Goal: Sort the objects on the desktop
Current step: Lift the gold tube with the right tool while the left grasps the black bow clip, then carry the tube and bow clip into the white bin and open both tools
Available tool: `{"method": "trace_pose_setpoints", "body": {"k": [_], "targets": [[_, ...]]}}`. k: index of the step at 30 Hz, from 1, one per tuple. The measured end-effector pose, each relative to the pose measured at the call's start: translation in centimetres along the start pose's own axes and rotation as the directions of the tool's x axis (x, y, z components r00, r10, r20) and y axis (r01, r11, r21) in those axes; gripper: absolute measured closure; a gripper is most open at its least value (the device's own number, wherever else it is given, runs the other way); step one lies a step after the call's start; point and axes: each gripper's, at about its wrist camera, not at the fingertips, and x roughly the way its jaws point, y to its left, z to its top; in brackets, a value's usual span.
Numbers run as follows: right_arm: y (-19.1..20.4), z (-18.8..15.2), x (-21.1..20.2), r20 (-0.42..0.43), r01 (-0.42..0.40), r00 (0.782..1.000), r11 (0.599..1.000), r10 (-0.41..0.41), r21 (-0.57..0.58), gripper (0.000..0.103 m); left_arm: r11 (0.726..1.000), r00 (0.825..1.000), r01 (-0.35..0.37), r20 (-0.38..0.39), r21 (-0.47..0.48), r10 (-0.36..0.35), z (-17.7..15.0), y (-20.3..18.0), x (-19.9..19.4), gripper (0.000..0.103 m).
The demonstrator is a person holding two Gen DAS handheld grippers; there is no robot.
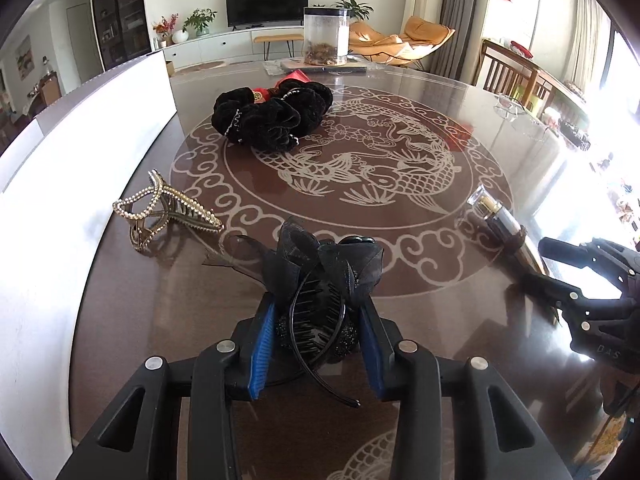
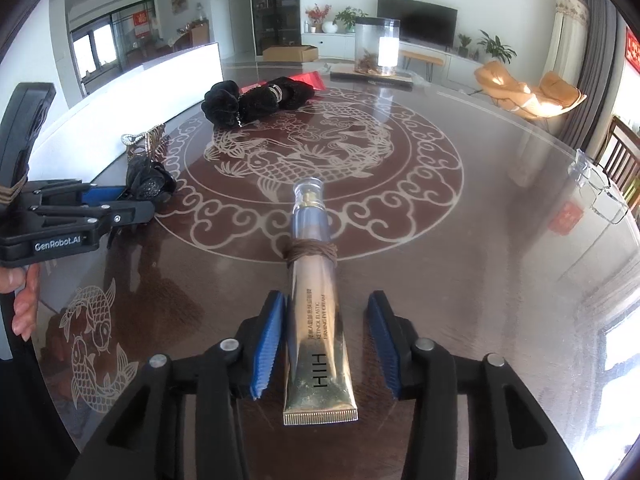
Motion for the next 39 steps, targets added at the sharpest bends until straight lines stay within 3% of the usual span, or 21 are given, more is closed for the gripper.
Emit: {"method": "trace_pose_setpoints", "body": {"k": [1,2,5,6,8,12,17,22,26,30,36,38,39], "targets": [[0.0,0.1,0.1,0.002,-0.021,1.000,1.000,0.021,-0.003,0.040,1.000,1.000,0.002,0.004,0.001,-0.002,-0.7,-0.2,-0.5,0.064],[0.3,0.3,0.3,-0.005,-0.015,1.000,1.000,0.015,-0.019,0.038,1.000,1.000,0.004,0.000,0.002,-0.004,-1.0,-0.4,-0.8,0.064],[1.2,1.6,1.4,-0.021,-0.009,1.000,0.996,0.008,-0.085,0.038,1.000,1.000,0.021,0.010,-0.008,-0.021,-1.1,-0.6,-1.6,0.064],[1.3,2.1,1.8,-0.032,-0.024,0.999,0.996,0.021,-0.089,0.040,1.000,1.000,0.018,0.018,-0.010,-0.017,-1.0,-0.7,-1.7,0.064],[1.4,3.0,2.1,-0.040,-0.024,0.999,0.995,0.020,-0.098,0.074,0.999,0.999,0.030,0.040,-0.032,-0.029,-1.0,-0.3,-2.4,0.064],[1.7,3.2,1.3,-0.060,-0.029,0.998,0.995,0.023,-0.091,0.074,0.996,0.991,0.044,0.129,-0.076,-0.034,-0.9,0.5,-5.2,0.064],[2.9,3.7,-2.0,-0.002,-0.073,0.997,0.994,0.073,-0.082,0.074,0.993,0.973,0.032,0.229,-0.114,-0.005,-1.3,1.8,-9.8,0.064],[6.5,7.2,-5.1,0.100,-0.139,0.983,0.983,0.151,-0.122,0.074,0.983,0.951,0.012,0.305,-0.183,0.045,-1.0,5.5,-14.9,0.064],[10.9,11.9,-7.4,0.184,-0.222,0.949,0.959,0.254,-0.179,0.074,0.964,0.930,-0.054,0.337,-0.260,0.144,-0.6,11.1,-19.1,0.064],[17.0,16.9,-9.1,0.228,-0.321,0.896,0.910,0.382,-0.262,0.074,0.922,0.915,-0.159,0.298,-0.353,0.272,-0.8,17.9,-21.1,0.064],[26.7,21.5,-9.3,0.170,-0.479,0.811,0.802,0.560,-0.356,0.074,0.859,0.920,-0.243,0.174,-0.451,0.351,-2.3,25.6,-20.2,0.064],[29.6,22.1,-8.4,0.127,-0.505,0.799,0.772,0.587,-0.385,0.074,0.848,0.928,-0.250,0.135,-0.468,0.348,-2.8,27.0,-19.3,0.064],[31.2,22.1,-7.7,0.096,-0.505,0.806,0.763,0.584,-0.404,0.074,0.843,0.932,-0.250,0.117,-0.476,0.342,-3.0,27.5,-18.8,0.064]]}}
